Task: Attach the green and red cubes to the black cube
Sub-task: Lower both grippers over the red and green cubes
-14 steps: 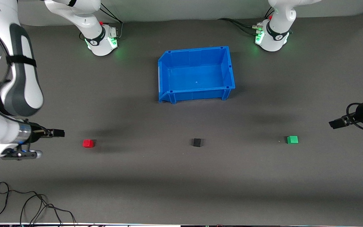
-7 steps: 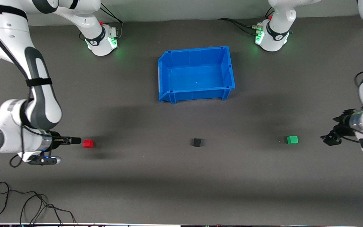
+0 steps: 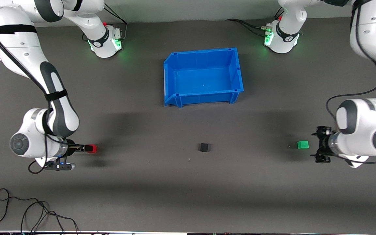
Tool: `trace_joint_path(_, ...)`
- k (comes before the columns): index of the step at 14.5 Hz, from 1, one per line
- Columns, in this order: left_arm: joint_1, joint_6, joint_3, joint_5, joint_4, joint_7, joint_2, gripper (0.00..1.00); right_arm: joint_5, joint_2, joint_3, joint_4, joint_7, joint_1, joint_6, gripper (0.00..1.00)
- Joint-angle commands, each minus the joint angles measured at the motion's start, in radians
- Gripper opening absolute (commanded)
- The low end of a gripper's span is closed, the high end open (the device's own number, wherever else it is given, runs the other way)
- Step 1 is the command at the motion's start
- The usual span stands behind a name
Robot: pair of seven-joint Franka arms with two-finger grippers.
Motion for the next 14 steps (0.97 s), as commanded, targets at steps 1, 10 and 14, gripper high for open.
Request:
trace_joint_path(1,0.010,0.093,0.010,-0.011,-0.066,-0.123,-0.001,0.94,0.012,0.008,0.000,-0.027,0.071,0.019,0.052,1.00)
trace_joint_path(10,0.013,0.210,0.014,0.067,-0.191,-0.103,0.009,0.98,0.009,0.033,-0.006,-0.018,0.077,0.035,0.089,1.00)
trace_joint_path(14,0.025,0.228,0.014,0.082,-0.199,-0.101,0.018,0.96,0.011,0.056,-0.006,-0.009,0.079,0.024,0.110,1.00)
